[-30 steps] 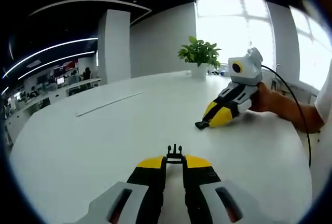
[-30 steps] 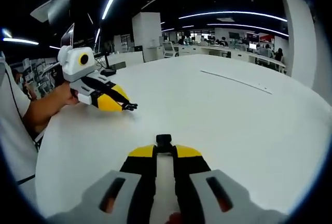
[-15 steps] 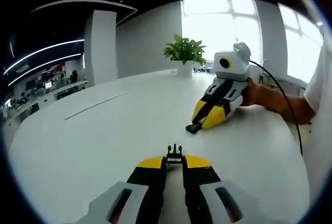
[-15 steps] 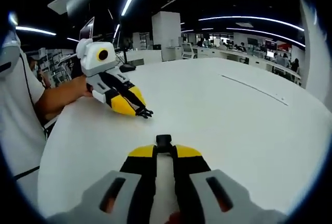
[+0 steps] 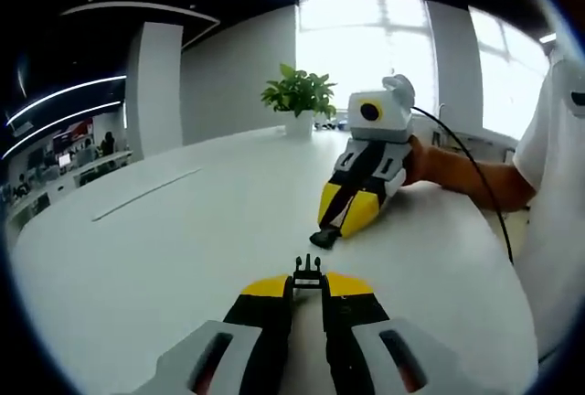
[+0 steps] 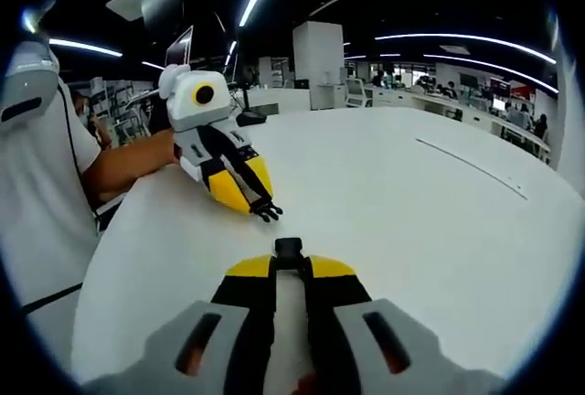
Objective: Snap the two parts of the plastic buckle together until the buckle closes and remains connected.
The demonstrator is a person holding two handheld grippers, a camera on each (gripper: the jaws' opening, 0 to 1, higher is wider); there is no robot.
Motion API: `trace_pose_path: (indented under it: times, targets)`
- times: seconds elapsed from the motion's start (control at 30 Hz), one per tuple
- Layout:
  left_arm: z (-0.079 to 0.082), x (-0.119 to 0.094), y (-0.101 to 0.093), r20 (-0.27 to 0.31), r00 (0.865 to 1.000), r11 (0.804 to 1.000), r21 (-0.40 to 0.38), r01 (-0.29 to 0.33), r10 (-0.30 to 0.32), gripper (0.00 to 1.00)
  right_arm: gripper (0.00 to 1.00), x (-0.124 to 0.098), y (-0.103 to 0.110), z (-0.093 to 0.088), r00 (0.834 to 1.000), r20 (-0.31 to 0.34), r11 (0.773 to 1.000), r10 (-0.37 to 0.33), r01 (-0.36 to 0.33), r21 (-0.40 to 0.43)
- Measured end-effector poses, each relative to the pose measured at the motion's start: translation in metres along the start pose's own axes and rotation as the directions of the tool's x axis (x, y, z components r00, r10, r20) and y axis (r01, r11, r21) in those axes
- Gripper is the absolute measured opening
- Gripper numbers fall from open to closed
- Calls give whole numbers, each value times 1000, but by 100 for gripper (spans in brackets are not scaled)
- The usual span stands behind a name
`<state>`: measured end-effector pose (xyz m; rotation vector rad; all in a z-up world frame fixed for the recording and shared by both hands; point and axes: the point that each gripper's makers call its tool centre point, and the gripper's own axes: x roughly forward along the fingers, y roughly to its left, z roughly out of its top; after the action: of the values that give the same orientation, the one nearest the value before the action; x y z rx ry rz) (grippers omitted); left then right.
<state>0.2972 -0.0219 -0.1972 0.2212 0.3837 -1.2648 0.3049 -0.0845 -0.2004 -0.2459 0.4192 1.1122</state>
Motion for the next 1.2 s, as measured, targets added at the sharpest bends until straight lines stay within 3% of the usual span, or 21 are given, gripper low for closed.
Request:
trace_pose_path:
  times: [0.77,1.2]
  targets:
    - [-4,-3,-27,-15,990,988,66,142,-141,12,12,2,32,1,989,11,983,148,-146,-111]
    - [-15,-5,-45,-53,973,971,69,228,-225,12,12,-4,48,-6,977,-21,968,211,-211,-133]
